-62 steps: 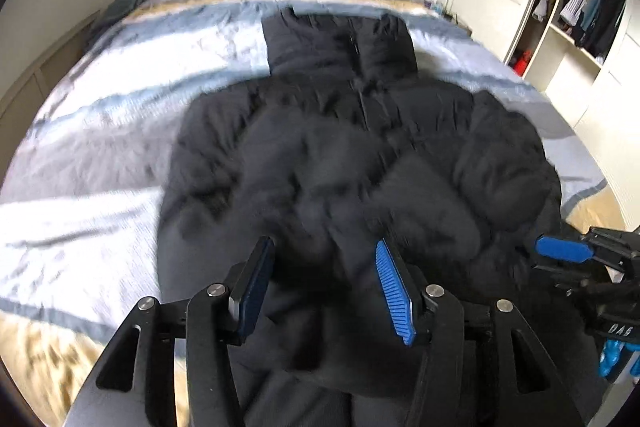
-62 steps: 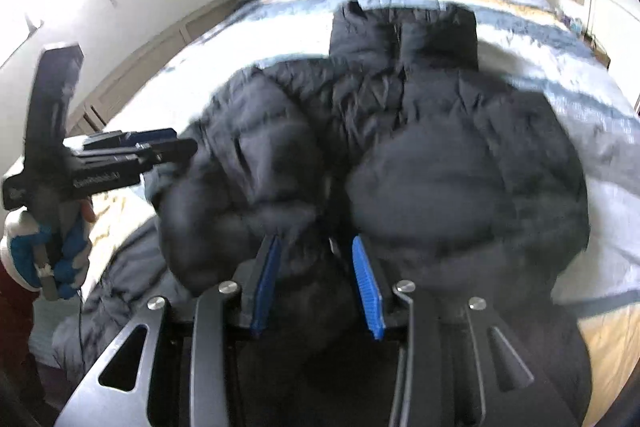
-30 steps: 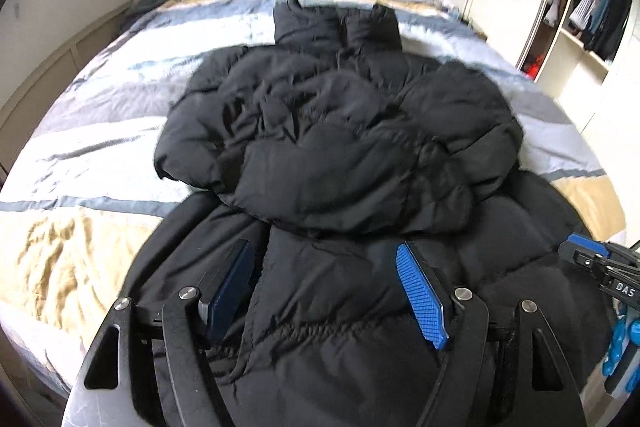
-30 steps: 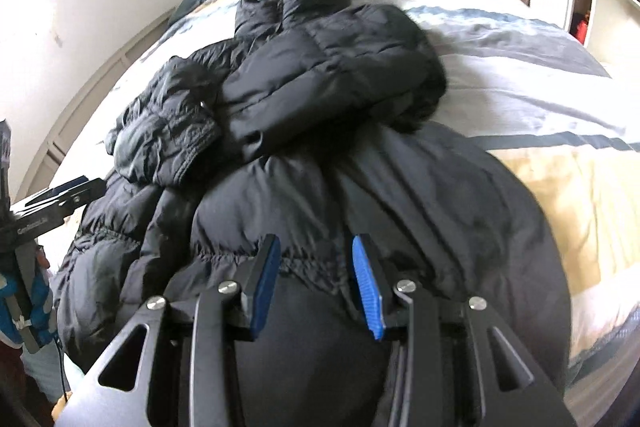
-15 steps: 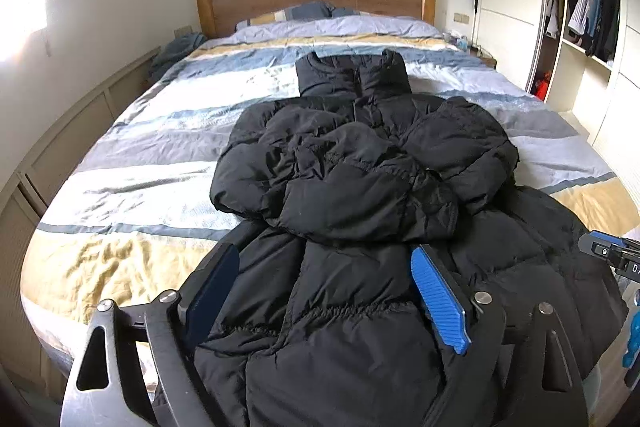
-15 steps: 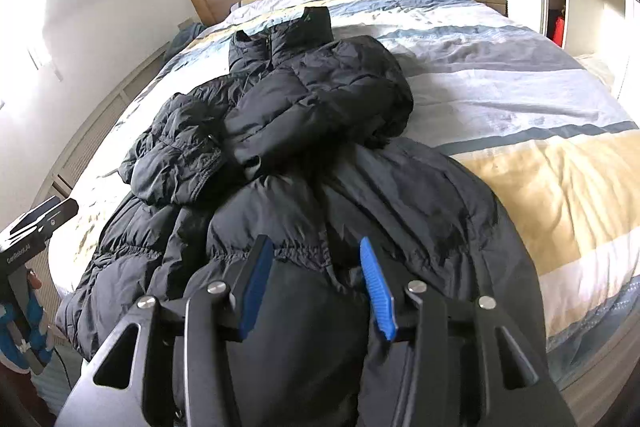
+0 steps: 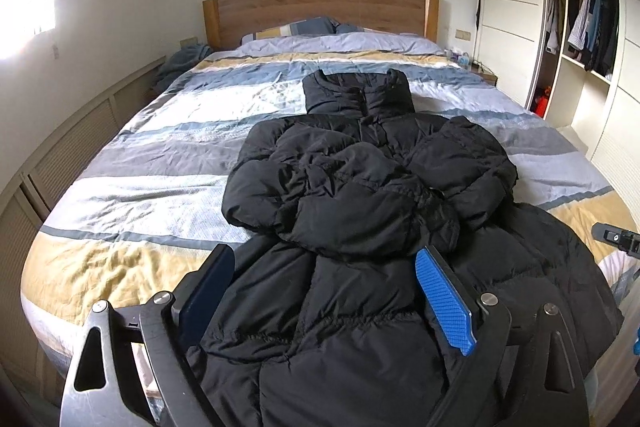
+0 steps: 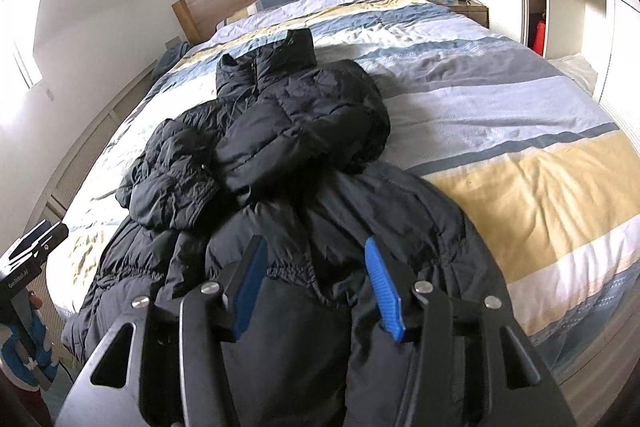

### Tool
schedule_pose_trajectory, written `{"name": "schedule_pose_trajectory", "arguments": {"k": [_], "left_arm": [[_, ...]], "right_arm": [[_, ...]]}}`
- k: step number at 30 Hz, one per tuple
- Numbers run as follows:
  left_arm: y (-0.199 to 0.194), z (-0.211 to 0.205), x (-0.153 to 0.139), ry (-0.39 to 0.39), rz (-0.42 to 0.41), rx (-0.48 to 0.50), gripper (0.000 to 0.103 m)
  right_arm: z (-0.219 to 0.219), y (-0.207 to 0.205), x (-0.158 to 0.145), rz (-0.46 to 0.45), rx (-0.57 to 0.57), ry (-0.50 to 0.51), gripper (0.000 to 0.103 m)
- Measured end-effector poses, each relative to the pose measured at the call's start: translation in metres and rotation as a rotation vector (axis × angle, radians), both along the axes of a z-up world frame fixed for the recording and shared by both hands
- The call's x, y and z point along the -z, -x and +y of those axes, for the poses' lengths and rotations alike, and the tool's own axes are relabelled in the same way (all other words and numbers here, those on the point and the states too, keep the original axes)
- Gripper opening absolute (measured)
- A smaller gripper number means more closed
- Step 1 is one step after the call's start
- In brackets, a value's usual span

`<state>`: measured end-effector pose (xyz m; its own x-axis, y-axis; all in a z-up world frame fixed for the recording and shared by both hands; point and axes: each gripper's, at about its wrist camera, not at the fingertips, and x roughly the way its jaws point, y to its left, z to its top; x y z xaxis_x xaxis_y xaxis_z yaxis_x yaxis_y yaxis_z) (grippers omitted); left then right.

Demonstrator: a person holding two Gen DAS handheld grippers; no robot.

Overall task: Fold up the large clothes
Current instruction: 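Move both open tools to the hem of the black coat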

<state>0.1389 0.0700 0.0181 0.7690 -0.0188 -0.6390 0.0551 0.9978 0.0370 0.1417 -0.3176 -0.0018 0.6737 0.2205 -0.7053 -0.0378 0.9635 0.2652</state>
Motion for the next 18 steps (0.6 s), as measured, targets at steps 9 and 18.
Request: {"name": "schedule_pose_trajectory", "arguments": {"k": [9,18], "left_arm": [[-0.033,0.017,-0.019,-0.038,-0.017,-0.030,0.097],[-0.075,0.020,-0.047,-0.093,-0.064,-0.048,0.098]], "right_arm": [[-0.009,-0.030,-0.029,-0.053,0.028,-0.036,0.056],[-0.019,-0.066,-0.050,-0.104,0.027,-0.059,0.057]]}}
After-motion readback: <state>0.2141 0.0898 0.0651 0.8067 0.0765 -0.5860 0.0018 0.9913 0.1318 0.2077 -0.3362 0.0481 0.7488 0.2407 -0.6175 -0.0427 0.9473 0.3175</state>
